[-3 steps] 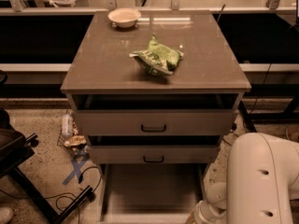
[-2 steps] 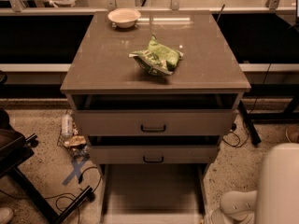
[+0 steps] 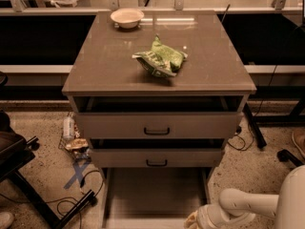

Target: Open bottom drawer

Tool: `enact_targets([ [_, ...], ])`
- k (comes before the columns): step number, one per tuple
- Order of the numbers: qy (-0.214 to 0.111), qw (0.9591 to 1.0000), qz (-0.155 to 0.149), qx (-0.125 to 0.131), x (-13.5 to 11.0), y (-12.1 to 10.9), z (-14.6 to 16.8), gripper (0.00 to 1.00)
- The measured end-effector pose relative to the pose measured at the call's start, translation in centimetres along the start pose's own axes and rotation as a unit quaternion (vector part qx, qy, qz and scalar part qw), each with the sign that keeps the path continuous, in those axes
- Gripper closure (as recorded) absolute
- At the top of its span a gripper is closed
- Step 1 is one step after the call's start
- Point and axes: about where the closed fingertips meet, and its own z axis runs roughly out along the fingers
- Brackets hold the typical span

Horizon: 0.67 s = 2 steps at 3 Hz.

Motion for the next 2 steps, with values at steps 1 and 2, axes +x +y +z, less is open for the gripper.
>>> enact_targets([
  [1, -0.023, 0.9991, -0.035, 0.013, -1.2, -2.8, 2.0, 1.0],
  [2, -0.014, 0.9984, -0.051, 0.019, -2.0, -4.8, 4.3, 1.0],
])
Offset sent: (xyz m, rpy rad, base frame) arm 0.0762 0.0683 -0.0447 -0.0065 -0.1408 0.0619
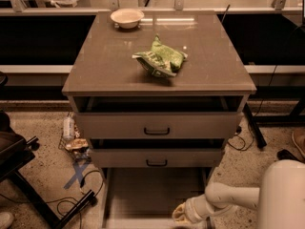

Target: Open bottom drawer

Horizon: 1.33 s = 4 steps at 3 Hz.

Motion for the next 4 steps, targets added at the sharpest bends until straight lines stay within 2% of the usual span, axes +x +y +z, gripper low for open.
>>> enact_targets([
  [1, 0.032, 0.9995, -0.001, 0.002, 0.2, -1.4, 3.0, 1.0],
  [2, 0.074, 0.9973, 0.001, 0.005, 0.5, -3.0, 6.6, 1.0],
  [3, 0.094, 0.9955, 0.01, 0.004, 1.3, -3.6, 8.9, 1.0],
  [4, 0.101, 0.9946, 0.025, -0.001, 2.3, -3.4, 9.7, 1.0],
])
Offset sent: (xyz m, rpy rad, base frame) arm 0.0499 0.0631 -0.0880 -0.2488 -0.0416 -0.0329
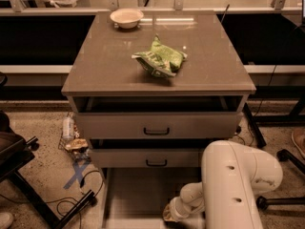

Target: Open bottom drawer

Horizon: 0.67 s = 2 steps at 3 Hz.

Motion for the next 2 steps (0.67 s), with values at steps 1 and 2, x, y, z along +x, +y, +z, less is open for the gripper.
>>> enact_targets([
  [1, 0.01, 0.9997, 0.02, -0.007, 1.3, 1.3, -0.6, 1.0],
  [2, 0.027, 0.9986, 0.04, -0.02, 2.2, 4.4, -1.9, 1.0],
])
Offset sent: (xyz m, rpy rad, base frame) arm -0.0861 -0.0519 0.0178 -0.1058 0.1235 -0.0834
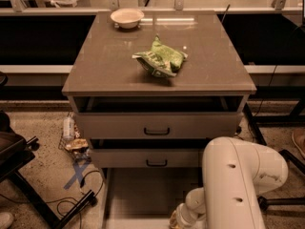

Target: Open bottom drawer

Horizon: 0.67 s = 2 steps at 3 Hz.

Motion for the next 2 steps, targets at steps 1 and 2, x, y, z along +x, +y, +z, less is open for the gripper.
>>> enact_targets([
  [1, 0.007, 0.9998, 0.012, -0.012, 0.5, 1.96, -0.44, 1.0],
  [2, 0.007, 0.9998, 0.012, -0.012, 0.5, 1.94, -0.44, 1.0],
])
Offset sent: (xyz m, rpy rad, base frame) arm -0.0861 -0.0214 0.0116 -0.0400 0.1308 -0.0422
